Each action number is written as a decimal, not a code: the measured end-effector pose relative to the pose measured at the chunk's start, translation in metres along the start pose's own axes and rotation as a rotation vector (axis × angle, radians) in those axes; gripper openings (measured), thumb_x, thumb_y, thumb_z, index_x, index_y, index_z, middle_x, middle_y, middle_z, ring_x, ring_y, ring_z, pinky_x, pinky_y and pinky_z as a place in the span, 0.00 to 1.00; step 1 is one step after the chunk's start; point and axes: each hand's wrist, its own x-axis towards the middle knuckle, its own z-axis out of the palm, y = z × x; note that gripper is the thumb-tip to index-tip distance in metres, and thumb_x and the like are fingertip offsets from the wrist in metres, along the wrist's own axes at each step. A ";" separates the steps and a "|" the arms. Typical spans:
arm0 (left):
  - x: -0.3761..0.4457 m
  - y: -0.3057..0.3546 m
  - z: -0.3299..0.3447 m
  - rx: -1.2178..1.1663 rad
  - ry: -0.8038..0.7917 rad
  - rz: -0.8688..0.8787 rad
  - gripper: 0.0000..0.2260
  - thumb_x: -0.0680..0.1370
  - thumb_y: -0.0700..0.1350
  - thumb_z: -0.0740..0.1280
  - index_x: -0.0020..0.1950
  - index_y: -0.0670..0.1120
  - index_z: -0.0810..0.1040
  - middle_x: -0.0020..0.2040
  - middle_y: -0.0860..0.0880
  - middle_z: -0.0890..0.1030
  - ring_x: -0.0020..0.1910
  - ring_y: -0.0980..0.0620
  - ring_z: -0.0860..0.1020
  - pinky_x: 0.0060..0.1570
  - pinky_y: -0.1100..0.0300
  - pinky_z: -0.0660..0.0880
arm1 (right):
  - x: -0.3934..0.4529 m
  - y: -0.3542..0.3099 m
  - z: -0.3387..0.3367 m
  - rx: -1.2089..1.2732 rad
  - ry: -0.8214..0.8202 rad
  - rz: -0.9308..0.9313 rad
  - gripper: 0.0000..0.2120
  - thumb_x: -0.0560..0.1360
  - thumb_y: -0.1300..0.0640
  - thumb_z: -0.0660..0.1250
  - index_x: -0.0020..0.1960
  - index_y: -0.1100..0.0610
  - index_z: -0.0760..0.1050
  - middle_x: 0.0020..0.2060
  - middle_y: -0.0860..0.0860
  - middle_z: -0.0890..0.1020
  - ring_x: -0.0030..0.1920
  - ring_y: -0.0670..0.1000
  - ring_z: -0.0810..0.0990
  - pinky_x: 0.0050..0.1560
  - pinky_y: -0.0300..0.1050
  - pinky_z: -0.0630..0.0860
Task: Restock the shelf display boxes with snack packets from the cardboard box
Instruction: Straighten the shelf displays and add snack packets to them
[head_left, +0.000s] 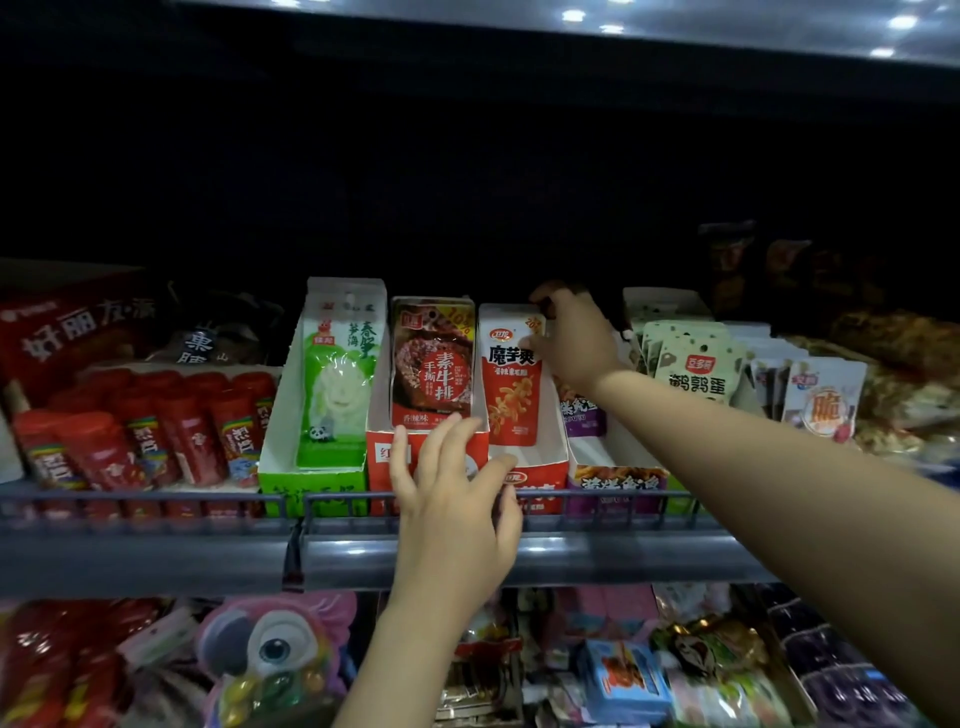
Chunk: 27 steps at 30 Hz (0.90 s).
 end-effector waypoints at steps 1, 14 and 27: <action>-0.001 0.000 0.000 0.004 -0.007 0.004 0.15 0.73 0.50 0.58 0.53 0.52 0.81 0.64 0.46 0.74 0.68 0.48 0.66 0.71 0.40 0.47 | -0.002 0.000 -0.001 0.000 0.011 0.004 0.24 0.73 0.56 0.70 0.67 0.54 0.68 0.65 0.56 0.69 0.58 0.54 0.76 0.53 0.38 0.68; -0.026 0.018 -0.015 -0.027 -0.025 0.054 0.19 0.75 0.47 0.55 0.62 0.46 0.77 0.71 0.41 0.67 0.73 0.46 0.60 0.72 0.44 0.47 | -0.114 0.004 -0.037 0.131 0.105 -0.146 0.12 0.73 0.53 0.68 0.56 0.53 0.75 0.48 0.45 0.71 0.47 0.43 0.72 0.52 0.40 0.73; -0.145 0.072 0.005 -0.168 -0.314 0.054 0.13 0.73 0.45 0.60 0.53 0.47 0.80 0.54 0.47 0.76 0.55 0.48 0.73 0.52 0.50 0.74 | -0.334 0.074 -0.017 0.236 0.023 0.165 0.08 0.74 0.57 0.69 0.52 0.55 0.77 0.44 0.48 0.76 0.45 0.48 0.76 0.47 0.43 0.75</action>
